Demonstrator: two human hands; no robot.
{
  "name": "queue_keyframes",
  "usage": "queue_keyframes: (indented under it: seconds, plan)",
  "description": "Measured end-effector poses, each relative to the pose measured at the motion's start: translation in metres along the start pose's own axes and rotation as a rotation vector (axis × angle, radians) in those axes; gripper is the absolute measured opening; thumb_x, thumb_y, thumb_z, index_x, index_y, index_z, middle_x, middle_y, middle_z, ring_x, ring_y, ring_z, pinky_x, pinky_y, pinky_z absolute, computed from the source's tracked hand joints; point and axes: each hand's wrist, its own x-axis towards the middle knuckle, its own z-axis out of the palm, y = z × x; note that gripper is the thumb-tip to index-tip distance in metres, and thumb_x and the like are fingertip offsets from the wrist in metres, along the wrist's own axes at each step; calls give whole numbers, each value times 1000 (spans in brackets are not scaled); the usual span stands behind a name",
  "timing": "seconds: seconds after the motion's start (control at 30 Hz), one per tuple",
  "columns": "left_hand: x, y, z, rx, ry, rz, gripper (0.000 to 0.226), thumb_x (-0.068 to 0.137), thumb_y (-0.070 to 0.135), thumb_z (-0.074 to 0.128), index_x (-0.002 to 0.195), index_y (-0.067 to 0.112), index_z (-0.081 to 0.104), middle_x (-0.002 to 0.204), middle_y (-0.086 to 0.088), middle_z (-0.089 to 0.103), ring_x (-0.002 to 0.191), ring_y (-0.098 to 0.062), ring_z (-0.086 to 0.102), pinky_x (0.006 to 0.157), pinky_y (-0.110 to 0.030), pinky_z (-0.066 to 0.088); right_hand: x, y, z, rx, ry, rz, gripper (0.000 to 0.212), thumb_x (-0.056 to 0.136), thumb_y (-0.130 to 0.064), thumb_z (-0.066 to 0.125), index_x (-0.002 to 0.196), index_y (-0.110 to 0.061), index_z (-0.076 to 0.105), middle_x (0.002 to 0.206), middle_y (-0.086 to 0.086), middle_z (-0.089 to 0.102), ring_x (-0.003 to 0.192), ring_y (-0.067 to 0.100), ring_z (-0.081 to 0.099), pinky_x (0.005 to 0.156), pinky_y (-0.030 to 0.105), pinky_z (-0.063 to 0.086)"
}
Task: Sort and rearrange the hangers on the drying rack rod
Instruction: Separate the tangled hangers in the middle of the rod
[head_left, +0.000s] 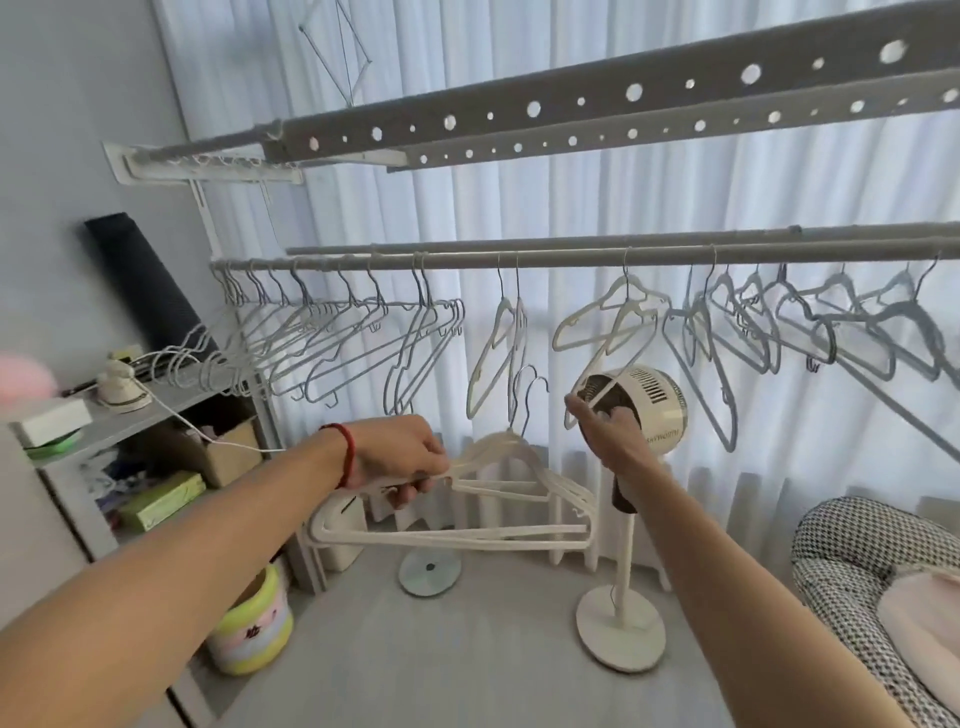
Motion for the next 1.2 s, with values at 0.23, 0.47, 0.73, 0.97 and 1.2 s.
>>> queue_keyframes:
  seconds: [0.23,0.47,0.73,0.97,1.2]
  plan:
    - [13,36,2,-281,14,-114,20,101,-5,41,108,-7,59,77,-16,57,48,-16,44,47,-27,49,76,-29,14,89,-10,170,141,37,-72,76,149,0,31,122,22,57,107,39,60,87,49,54]
    - [40,50,-10,-604,-151,-74,13,104,-7,35,103,3,44,75,-13,49,47,-11,37,39,-18,38,41,-31,-6,271,160,172,42,80,-32,66,104,2,59,84,14,59,60,25,50,55,27,43]
    - [97,124,-53,-651,-159,35,24,107,1,30,92,-3,48,65,-8,45,36,-9,36,34,-16,37,37,-24,-31,320,199,149,41,87,-38,64,104,-1,63,89,14,65,60,23,52,47,26,45]
    - [129,159,-86,-658,-156,110,23,108,4,28,93,-1,45,55,-8,46,32,-8,32,32,-14,31,35,-21,-33,222,193,127,38,90,-35,65,111,-3,60,103,15,65,71,23,57,49,29,52]
    - [163,149,-84,-683,-114,97,20,108,4,27,97,-1,43,70,-11,47,34,-10,35,36,-14,35,26,-24,-35,200,203,114,38,94,-35,64,108,0,61,85,12,62,54,18,52,47,28,53]
